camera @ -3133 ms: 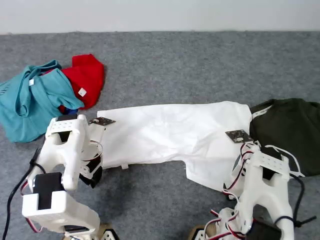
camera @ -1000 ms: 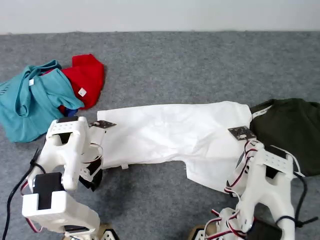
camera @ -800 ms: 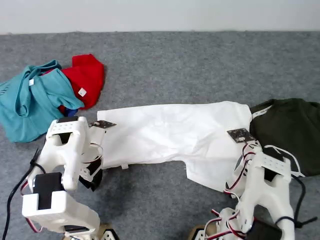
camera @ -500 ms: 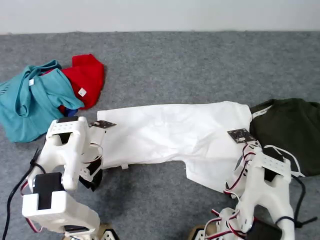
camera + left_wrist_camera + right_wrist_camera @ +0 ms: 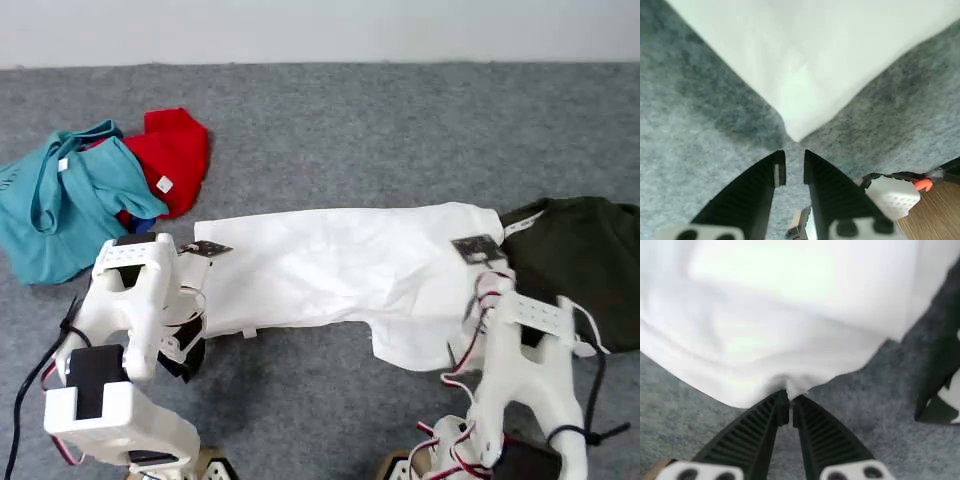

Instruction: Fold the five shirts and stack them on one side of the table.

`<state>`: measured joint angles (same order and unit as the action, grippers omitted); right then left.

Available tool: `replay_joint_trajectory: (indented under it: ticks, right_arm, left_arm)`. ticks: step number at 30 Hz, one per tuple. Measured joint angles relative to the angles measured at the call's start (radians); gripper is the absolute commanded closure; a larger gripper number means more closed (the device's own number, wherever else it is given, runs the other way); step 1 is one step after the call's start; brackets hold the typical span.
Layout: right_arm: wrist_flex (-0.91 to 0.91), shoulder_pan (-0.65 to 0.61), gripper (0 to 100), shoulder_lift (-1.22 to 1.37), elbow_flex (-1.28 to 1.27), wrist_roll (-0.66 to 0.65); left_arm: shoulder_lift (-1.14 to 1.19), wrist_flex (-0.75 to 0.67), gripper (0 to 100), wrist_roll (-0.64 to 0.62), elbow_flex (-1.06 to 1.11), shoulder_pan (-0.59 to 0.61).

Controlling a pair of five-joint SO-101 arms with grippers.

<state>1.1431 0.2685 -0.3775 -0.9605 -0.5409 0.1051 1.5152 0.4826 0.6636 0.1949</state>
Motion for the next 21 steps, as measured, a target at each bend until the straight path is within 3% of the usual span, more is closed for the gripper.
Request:
replay_joint_trajectory:
  ticks: [7, 15, 21]
  right_arm:
    - [-0.014, -0.103, 98.7, 0.018, 0.11, 0.075]
    - [-0.118, -0.106, 98.7, 0.258, 0.247, 0.146]
    - [-0.084, -0.114, 98.7, 0.328, 0.385, 0.157]
  left_arm:
    - [0.0, 0.0, 92, 0.0, 0.0, 0.0]
    - [0.0, 0.0, 92, 0.0, 0.0, 0.0]
    - [0.0, 0.0, 92, 0.0, 0.0, 0.0]
